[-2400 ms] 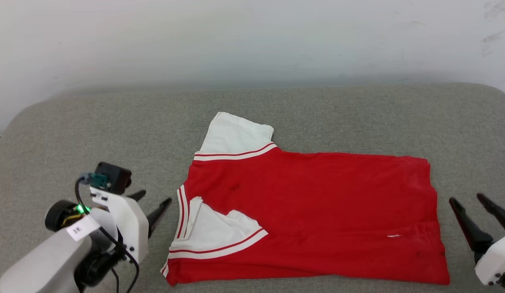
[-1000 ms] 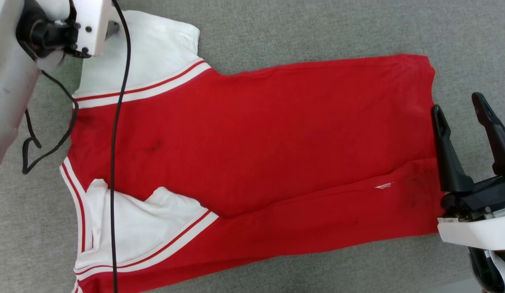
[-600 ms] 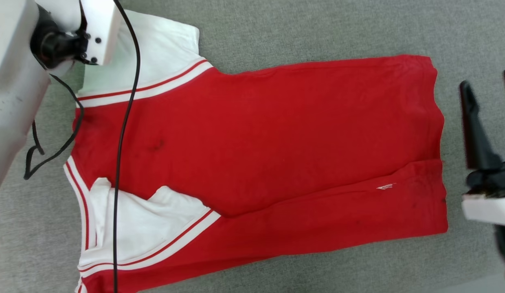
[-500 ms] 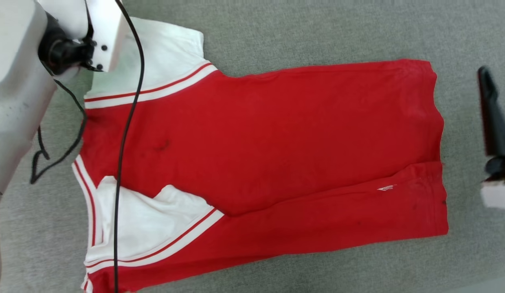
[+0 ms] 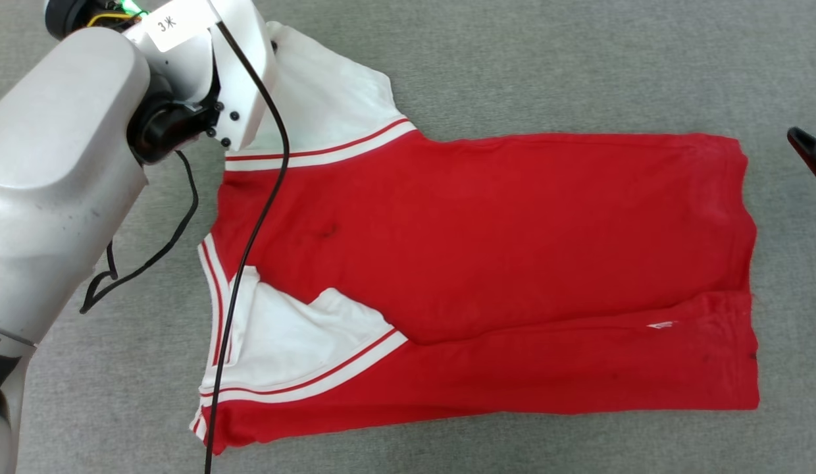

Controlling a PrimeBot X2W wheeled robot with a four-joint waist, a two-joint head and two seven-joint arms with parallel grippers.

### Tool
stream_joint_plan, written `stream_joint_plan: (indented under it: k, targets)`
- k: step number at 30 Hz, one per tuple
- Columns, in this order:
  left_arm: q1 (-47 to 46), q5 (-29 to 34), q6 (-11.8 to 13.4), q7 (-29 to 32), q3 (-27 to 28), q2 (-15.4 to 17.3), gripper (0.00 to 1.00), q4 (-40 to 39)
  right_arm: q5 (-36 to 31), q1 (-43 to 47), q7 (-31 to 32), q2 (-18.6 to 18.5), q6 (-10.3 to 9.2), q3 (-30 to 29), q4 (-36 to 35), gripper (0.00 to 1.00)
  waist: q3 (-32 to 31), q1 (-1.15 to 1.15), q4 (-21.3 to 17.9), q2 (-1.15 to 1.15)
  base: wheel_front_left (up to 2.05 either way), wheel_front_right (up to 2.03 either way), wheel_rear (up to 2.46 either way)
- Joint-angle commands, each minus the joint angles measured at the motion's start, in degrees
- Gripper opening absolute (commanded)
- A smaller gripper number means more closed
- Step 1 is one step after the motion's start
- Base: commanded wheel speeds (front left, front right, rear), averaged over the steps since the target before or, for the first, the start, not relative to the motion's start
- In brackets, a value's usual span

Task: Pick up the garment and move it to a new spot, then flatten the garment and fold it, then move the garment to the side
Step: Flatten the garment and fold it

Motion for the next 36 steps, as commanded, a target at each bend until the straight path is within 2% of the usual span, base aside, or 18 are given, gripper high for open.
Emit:
stream_joint_plan:
  k: [1,5,9,15,25,27,36]
  targets:
    - [0.8,0.1,-0.1,-0.7,0.1,0.2,0.0,-0.6,1.2,-2.0,2.4,-1.2,-0.05,1.1,0.9,1.0,-0.2,0.0,0.7,0.0,0.0,0.0,0.0]
    - [1.2,0.6,0.3,-2.3,0.0,0.0,0.0,-3.0,4.8,-6.7,11.2,-4.0,-0.05,5.9,5.0,1.0,0.3,0.0,2.1,0.0,0.0,0.0,0.0]
    - [1.4,1.1,1.0,-3.4,-0.1,-0.1,0.0,-5.9,5.4,-12.3,16.4,-4.3,-0.05,11.3,10.1,1.0,1.5,0.0,3.7,0.0,0.0,0.0,0.0]
    - [1.0,1.5,1.6,-4.1,0.0,-0.1,0.0,-8.3,4.5,-15.5,16.7,-2.8,-0.05,15.8,16.3,1.0,3.0,0.0,5.3,0.0,0.0,0.0,0.0]
    - [1.1,1.7,1.8,-5.9,0.3,0.4,0.0,-9.8,6.2,-14.2,11.7,0.0,-0.04,25.2,26.9,1.0,4.4,0.0,6.4,0.0,0.0,0.0,0.0]
    - [1.4,1.5,1.8,-6.3,0.4,0.6,0.0,-9.5,6.5,-15.0,9.4,0.0,-0.04,26.0,27.5,0.0,4.2,0.0,6.2,0.0,0.0,0.0,0.0]
    - [5.3,0.5,2.5,-9.8,1.1,2.6,0.0,-10.3,9.1,-17.0,-4.4,-2.0,-0.06,26.2,26.7,0.0,-0.3,0.0,5.5,0.0,0.0,0.0,0.0]
